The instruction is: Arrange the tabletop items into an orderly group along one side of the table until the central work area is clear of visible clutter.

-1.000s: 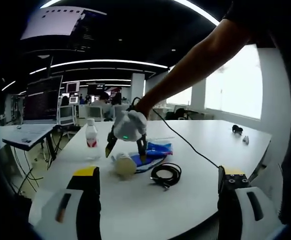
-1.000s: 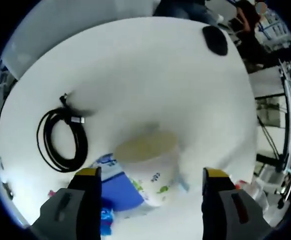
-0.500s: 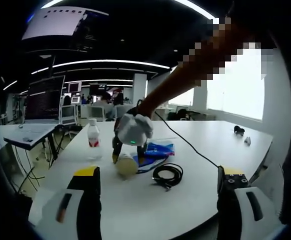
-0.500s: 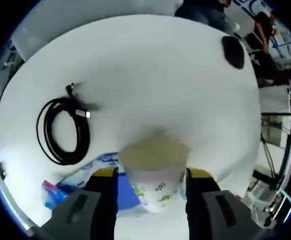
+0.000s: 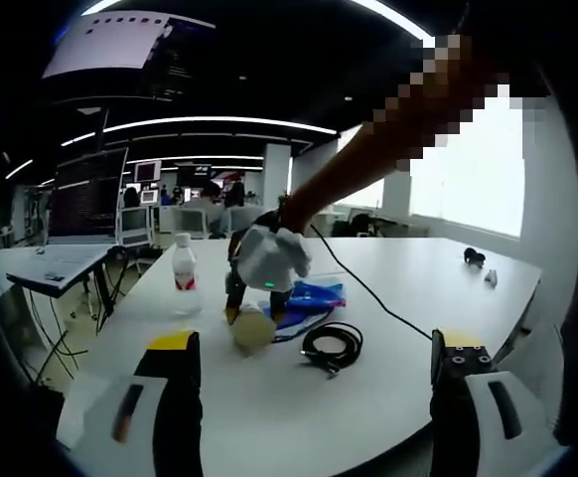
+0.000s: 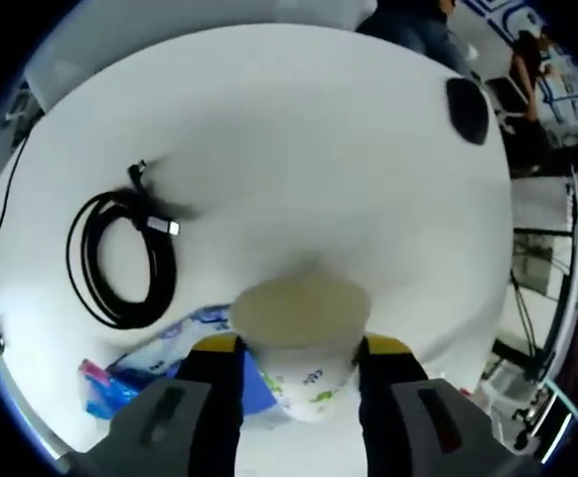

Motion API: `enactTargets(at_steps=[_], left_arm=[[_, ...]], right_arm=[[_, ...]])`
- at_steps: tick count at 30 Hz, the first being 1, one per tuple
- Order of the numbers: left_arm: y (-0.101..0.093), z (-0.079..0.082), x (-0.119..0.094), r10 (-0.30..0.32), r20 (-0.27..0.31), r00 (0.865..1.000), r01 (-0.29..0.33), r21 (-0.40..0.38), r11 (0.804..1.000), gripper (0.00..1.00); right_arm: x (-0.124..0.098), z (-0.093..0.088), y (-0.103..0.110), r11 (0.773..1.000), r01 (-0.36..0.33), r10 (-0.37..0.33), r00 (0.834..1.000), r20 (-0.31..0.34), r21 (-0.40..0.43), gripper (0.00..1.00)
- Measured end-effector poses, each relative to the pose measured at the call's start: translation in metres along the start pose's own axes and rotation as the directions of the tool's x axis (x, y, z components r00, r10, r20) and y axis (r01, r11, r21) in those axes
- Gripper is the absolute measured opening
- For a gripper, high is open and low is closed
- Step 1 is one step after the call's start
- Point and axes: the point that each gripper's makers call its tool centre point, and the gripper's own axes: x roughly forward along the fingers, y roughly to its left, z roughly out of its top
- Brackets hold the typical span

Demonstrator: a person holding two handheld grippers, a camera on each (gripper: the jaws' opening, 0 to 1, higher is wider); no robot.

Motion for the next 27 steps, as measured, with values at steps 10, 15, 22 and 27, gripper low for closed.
enactTargets(at_steps=[10,15,22,27], left_arm=[[0.0,-0.001,0.0,-0.003,-0.005,1.0,0.003,0.0,1.0,0.95],[0.0,0.0,0.0,-0.003,-0.006,1.0,0.003,0.001,1.0,0.95],[0.0,0.0,0.001,-0.002,-0.009,1.0,0.002,0.001,1.0,0.95],[0.0,0.0,0.001,-0.005,-0.012,1.0,0.005,0.002,1.0,0.94]], right_arm=[[-0.004,-0.007,-0.004,0.988,0.057,-0.056,0.998,-0.012,0.142,0.4],[-0.009,-0.013,-0.003,0.976,0.08,-0.08,0.997,-0.01,0.202,0.4],[-0.012,-0.015,0.005,0.949,0.104,-0.108,0.994,-0.003,0.298,0.4],[-0.014,-0.016,0.006,0.925,0.126,-0.134,0.991,-0.003,0.358,0.4]])
